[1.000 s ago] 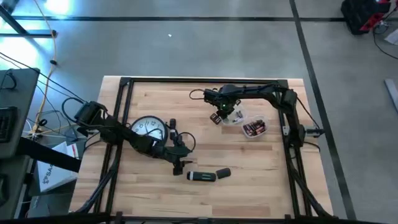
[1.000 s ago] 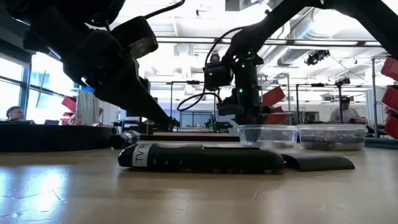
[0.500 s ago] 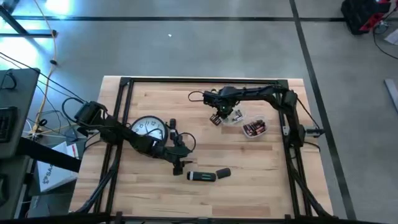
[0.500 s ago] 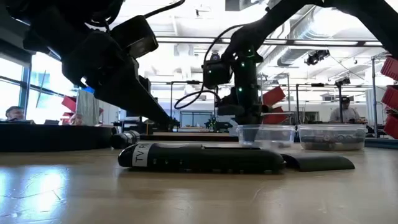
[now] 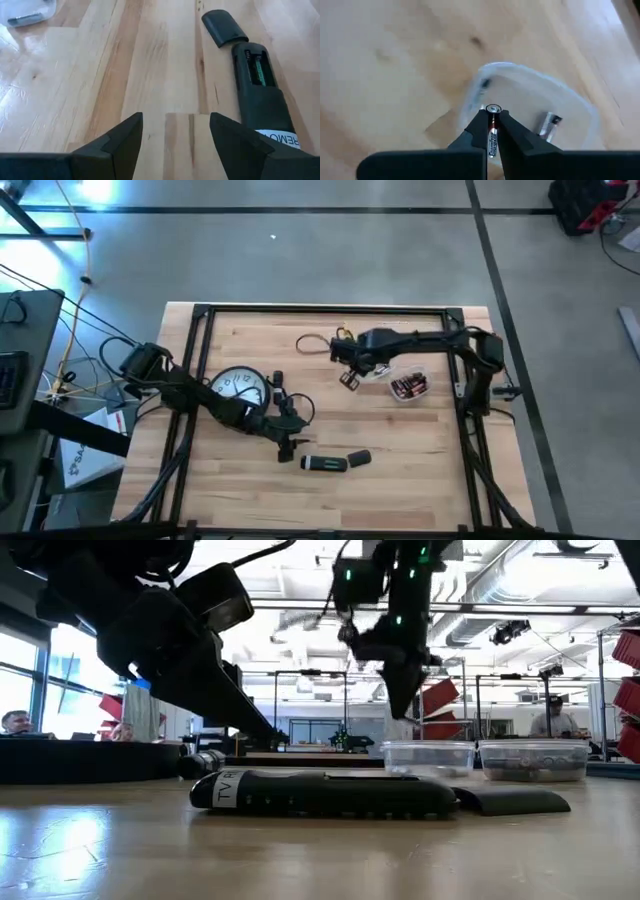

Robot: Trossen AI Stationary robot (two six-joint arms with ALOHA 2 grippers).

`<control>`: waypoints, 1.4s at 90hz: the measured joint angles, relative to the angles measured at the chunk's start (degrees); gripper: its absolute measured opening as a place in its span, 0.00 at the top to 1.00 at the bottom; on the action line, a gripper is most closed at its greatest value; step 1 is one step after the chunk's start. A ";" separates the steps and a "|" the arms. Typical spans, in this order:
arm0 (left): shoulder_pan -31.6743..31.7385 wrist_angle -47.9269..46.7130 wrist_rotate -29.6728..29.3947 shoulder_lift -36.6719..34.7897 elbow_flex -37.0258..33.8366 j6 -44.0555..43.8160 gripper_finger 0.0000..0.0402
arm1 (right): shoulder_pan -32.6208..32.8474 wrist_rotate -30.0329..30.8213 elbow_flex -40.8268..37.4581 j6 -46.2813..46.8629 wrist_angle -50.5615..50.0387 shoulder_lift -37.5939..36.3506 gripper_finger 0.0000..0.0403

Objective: Insert battery
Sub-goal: Insert the silver battery into the black remote control battery compartment

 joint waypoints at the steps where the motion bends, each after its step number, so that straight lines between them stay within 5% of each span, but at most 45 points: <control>1: 0.00 -0.02 -0.01 0.00 0.00 -0.08 0.47 | 0.60 0.19 0.00 0.02 0.17 -0.21 1.00; 29: -0.38 -3.23 0.38 0.00 0.00 -1.82 0.47 | 19.18 0.80 0.00 -1.42 11.78 0.13 1.00; 56: -0.37 -2.57 0.43 0.00 0.00 -2.50 0.48 | 30.60 -5.09 -12.94 3.13 41.04 0.39 1.00; 126: -0.28 -1.61 0.02 0.00 0.00 -1.91 0.47 | 30.82 -8.24 -14.91 0.04 49.84 3.61 1.00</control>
